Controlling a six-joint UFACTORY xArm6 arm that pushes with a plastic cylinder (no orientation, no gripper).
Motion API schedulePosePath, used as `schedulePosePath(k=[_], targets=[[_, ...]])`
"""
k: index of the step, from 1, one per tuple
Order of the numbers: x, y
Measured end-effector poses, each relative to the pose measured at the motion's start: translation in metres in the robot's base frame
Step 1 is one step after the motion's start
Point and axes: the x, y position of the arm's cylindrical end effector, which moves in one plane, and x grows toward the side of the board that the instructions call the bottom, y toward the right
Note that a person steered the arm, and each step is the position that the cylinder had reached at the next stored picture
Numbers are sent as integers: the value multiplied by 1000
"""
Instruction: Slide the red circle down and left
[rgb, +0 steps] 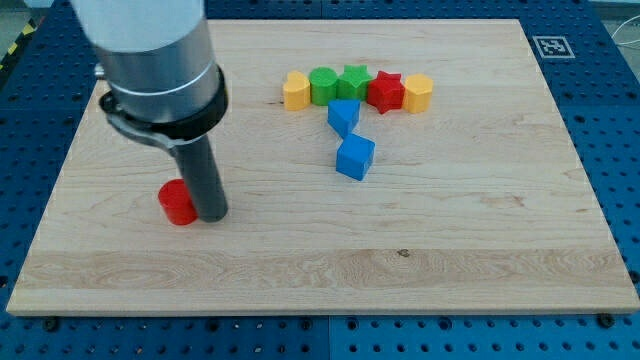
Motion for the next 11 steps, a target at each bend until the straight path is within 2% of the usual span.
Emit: schedulePosePath(k=[2, 5, 9, 10, 11], targets=[[2, -9], [-35, -17], [37, -69], [46, -78], [46, -63]])
